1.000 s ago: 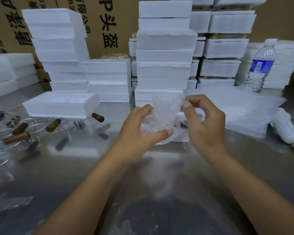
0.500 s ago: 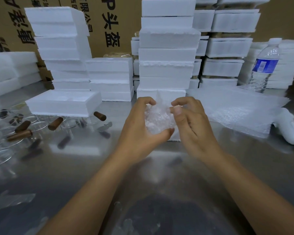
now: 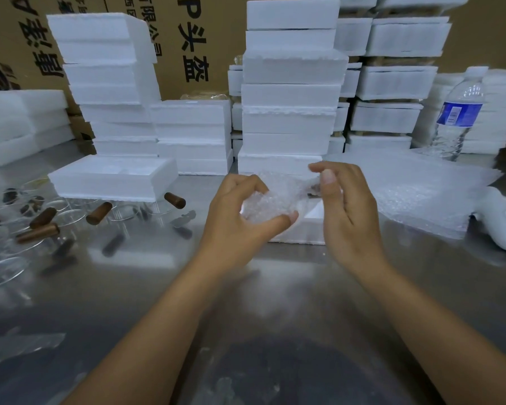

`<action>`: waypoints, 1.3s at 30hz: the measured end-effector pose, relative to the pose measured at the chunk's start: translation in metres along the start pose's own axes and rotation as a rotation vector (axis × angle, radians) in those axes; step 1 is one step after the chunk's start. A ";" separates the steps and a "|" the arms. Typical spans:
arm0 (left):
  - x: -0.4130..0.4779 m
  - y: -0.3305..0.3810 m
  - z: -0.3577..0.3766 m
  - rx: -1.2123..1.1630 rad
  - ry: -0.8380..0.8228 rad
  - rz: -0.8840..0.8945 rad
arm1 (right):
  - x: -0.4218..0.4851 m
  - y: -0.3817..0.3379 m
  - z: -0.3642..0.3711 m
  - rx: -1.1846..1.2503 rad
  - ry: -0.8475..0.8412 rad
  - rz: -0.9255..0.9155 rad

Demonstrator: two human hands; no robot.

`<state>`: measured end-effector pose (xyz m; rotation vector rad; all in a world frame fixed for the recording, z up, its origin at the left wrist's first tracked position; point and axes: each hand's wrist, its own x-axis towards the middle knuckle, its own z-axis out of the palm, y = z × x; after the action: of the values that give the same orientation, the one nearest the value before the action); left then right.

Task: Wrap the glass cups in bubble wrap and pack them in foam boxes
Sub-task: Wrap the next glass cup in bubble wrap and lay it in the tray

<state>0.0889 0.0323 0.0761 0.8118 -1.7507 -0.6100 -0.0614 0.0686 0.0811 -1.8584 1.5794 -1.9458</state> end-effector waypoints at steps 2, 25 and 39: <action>0.001 -0.001 -0.002 -0.055 -0.007 -0.046 | 0.001 0.003 -0.001 0.027 0.020 0.112; 0.019 -0.019 -0.002 -0.350 0.249 -0.352 | 0.017 0.000 0.014 0.529 0.000 0.475; 0.014 -0.038 -0.005 0.125 0.095 -0.316 | 0.017 0.038 0.018 -0.013 -0.214 0.316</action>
<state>0.0991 -0.0024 0.0580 1.2000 -1.5977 -0.6622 -0.0758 0.0286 0.0647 -1.6343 1.6968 -1.5547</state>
